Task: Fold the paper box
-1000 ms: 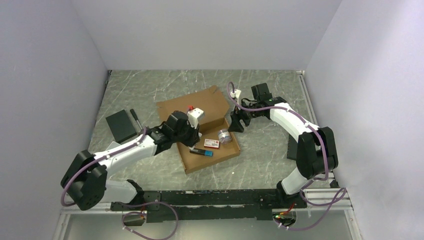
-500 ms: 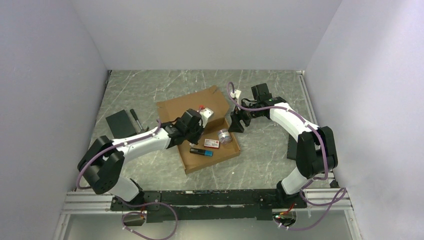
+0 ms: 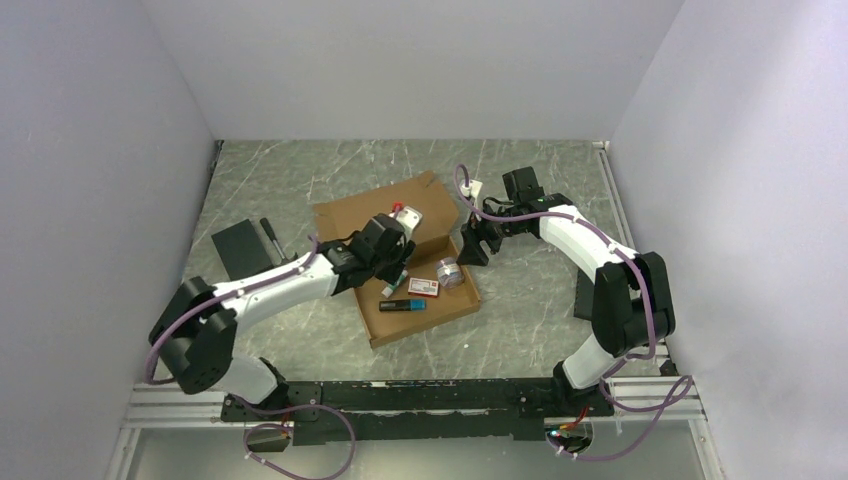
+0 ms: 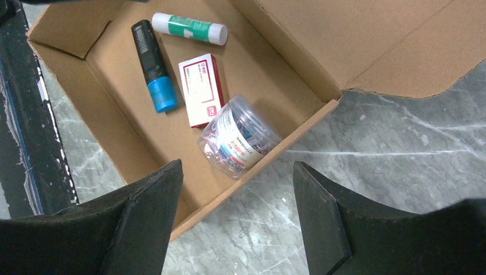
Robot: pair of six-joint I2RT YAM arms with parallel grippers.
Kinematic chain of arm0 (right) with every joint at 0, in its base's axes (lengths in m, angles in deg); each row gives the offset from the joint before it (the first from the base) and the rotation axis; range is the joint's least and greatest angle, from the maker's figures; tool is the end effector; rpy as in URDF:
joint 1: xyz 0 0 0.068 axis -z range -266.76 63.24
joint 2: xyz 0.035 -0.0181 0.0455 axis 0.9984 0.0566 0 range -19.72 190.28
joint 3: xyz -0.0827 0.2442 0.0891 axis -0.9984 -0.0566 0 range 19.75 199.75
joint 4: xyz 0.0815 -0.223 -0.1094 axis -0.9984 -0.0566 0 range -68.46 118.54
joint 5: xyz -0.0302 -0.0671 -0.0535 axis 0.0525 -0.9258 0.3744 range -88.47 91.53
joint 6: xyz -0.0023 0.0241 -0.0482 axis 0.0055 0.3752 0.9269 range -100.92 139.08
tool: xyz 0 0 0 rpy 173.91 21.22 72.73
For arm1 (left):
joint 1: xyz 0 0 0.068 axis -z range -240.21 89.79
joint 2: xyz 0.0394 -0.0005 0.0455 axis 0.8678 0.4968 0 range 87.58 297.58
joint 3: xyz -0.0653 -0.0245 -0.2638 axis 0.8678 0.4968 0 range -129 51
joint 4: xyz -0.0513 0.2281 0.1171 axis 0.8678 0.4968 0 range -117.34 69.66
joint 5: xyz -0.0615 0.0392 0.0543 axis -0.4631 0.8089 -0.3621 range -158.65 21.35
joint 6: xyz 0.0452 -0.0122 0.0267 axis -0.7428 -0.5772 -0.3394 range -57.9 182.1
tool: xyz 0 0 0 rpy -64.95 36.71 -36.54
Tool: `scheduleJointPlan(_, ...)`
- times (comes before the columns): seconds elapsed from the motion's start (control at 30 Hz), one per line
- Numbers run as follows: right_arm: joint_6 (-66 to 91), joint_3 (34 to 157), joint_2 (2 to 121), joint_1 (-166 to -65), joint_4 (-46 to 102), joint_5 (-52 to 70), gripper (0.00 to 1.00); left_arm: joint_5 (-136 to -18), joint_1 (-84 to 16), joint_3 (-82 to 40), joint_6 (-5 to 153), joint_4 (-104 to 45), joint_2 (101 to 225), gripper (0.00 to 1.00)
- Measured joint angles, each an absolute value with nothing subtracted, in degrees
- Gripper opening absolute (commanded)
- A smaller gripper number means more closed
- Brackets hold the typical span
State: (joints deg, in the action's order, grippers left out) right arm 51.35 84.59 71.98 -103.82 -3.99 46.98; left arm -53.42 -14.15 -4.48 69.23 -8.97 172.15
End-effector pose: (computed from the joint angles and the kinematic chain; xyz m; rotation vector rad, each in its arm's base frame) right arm 0.3023 0.1194 0.2350 -1.2374 2.0427 0.8990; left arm 0.2230 -0.2179 0.2299 0.6713 2.2682 -0.1293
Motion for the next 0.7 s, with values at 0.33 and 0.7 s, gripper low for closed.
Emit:
scheduleJointPlan(0.33, 51.7, 84.6, 72.1, -103.8, -4.4, 47.0, 0.74, -49.3, -14.3, 4.8, 74.2, -13.1, 153.6, 1.00)
scheduleJointPlan(0.7, 51.9, 84.6, 72.1, -103.8, -4.5, 47.0, 0.74, -58.0, -28.2, 10.8, 83.7, -15.1, 138.0, 1.00)
